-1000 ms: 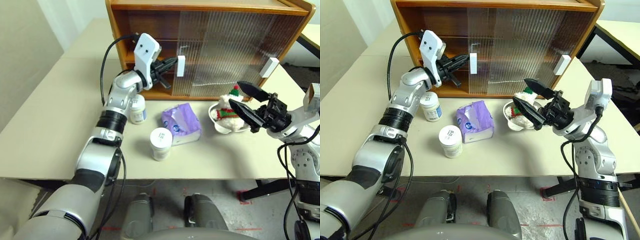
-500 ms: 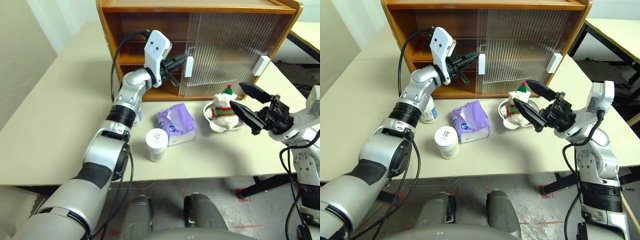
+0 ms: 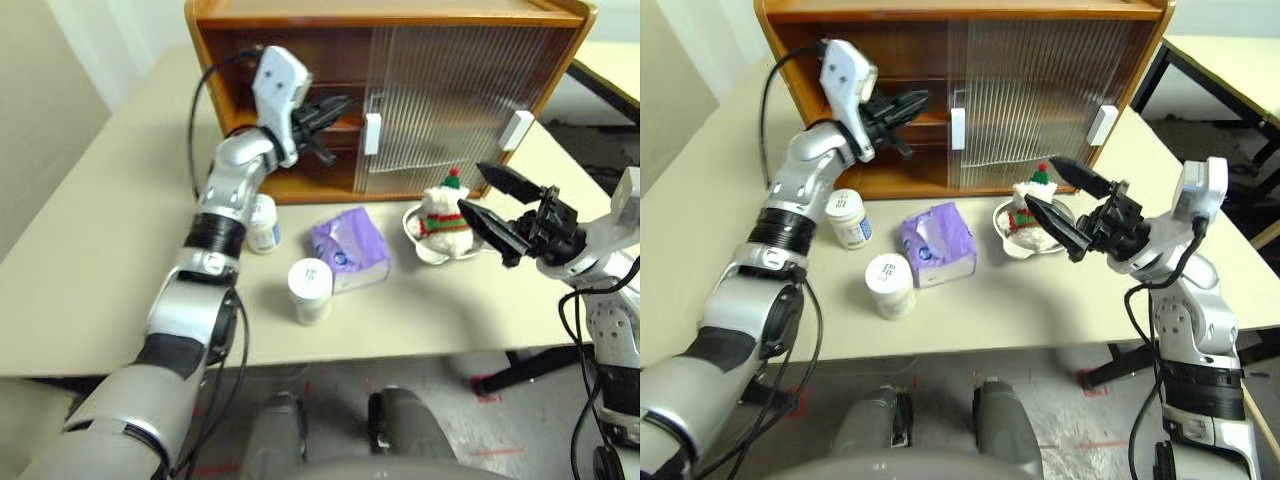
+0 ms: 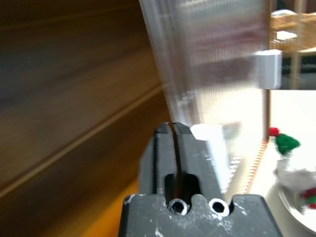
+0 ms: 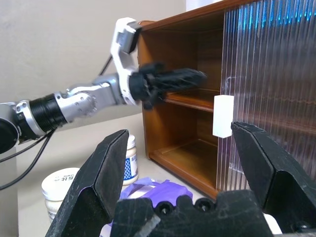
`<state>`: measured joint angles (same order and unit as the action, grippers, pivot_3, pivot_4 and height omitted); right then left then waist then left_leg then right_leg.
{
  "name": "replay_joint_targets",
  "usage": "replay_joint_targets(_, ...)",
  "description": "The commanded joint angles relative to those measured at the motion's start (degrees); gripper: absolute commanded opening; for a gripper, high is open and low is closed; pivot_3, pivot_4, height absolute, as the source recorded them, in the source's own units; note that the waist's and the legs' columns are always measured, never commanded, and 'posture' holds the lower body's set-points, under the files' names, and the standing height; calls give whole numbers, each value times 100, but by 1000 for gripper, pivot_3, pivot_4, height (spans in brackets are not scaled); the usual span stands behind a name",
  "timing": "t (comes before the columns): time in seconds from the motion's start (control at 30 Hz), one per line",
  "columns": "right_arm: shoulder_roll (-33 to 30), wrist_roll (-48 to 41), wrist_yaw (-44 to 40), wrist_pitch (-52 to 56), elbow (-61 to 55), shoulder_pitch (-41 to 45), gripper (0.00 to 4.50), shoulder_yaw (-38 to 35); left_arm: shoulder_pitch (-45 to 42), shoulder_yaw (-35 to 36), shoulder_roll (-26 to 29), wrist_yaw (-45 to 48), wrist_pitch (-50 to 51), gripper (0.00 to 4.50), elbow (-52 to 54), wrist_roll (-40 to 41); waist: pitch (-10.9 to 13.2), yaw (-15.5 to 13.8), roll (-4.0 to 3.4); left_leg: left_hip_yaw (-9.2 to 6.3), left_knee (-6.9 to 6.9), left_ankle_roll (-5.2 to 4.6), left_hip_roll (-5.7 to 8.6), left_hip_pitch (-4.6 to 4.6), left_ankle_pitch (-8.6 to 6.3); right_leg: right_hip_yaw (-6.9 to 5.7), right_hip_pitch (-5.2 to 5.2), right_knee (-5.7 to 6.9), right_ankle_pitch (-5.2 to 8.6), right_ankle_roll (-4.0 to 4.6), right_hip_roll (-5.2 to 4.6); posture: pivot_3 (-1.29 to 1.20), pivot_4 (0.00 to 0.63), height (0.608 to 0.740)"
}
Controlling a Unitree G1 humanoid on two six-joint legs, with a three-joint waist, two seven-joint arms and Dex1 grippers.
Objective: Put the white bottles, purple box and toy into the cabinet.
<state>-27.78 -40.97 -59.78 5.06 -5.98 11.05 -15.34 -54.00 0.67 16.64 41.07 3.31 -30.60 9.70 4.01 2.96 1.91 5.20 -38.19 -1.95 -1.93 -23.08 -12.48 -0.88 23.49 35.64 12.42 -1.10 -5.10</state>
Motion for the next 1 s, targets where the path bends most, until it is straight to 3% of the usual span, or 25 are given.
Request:
replay_joint_targets(0.03, 36, 76, -103, -11, 169, 124, 4500, 141, 604, 190, 500, 185, 983, 1742, 1197, 332, -4, 6, -3, 0, 1, 0, -1, 5, 0, 5, 0, 5, 1, 1, 1, 11, 5, 740)
replay_joint_targets(0.27, 95, 147, -280, -25, 475, 351, 4500, 323, 2154, 945, 1521, 180, 2279, 4483, 3102, 1045, -4, -96, 0, 0, 7, 3, -15, 66, -2, 33, -26, 22, 7, 14, 0, 64, 19, 740)
replay_joint_targets(0.43, 145, 179, -361, -39, 627, 475, 4500, 390, 3499, 1313, 1784, 226, 2653, 4483, 3966, 1400, -6, -215, 0, 15, 8, 5, -48, 72, -3, 41, -24, 23, 20, 47, 2, 84, 25, 740)
replay_joint_targets(0.63, 156, 192, -431, -23, 693, 530, 4500, 388, 4485, 1145, 1815, 168, 2401, 4483, 4118, 1198, -5, -357, -1, 23, 11, 12, -64, 73, -7, 40, -17, 23, 56, 112, 7, 92, 32, 740)
replay_joint_targets(1.0, 96, 205, -412, -8, 652, 558, 4500, 318, 4370, 377, 1435, 101, 1443, 4483, 2941, 521, -4, -428, -5, 30, 19, 18, -73, 72, -10, 37, -8, 19, 62, 123, 9, 69, 23, 740)
